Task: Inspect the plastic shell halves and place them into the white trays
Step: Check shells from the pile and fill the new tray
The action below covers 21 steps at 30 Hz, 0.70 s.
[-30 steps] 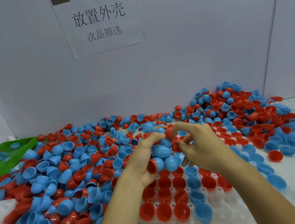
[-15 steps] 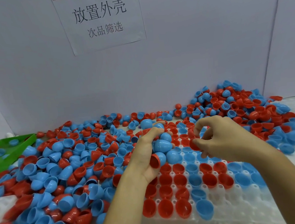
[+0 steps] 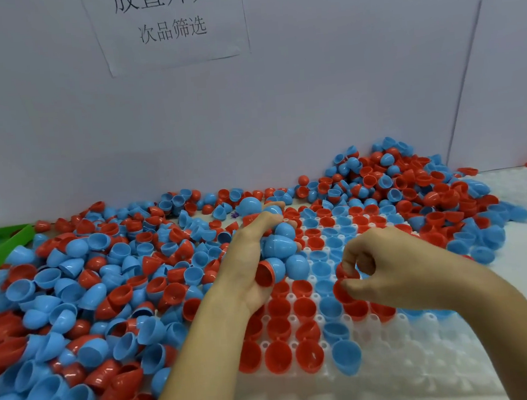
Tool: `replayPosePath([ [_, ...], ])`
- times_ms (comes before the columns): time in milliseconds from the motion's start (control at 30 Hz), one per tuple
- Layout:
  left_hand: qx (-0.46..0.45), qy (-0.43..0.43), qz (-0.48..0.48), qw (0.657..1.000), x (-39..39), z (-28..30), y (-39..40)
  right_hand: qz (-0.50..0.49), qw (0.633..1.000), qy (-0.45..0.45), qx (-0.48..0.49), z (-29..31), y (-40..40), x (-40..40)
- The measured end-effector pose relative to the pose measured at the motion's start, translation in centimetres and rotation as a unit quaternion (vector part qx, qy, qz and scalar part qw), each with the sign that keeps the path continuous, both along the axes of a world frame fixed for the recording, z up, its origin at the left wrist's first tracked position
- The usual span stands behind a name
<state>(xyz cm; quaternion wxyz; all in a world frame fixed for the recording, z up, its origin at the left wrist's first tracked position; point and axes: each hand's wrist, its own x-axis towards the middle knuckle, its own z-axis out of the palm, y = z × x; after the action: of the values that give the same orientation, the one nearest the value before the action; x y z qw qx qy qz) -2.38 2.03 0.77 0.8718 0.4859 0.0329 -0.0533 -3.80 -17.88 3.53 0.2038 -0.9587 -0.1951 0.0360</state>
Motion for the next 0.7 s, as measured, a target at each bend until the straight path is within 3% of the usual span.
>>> replayPosePath([
  [300, 0.028, -0.026, 0.003, 0.999, -0.1, 0.0, -1.0, 0.026, 0.997, 0.070, -0.009, 0.6, -1.6, -0.8],
  [700, 0.050, -0.030, -0.006, 0.998, -0.5, 0.1, -1.3, 0.033, 0.979, 0.139, -0.143, -0.4, 0.4, -1.9],
])
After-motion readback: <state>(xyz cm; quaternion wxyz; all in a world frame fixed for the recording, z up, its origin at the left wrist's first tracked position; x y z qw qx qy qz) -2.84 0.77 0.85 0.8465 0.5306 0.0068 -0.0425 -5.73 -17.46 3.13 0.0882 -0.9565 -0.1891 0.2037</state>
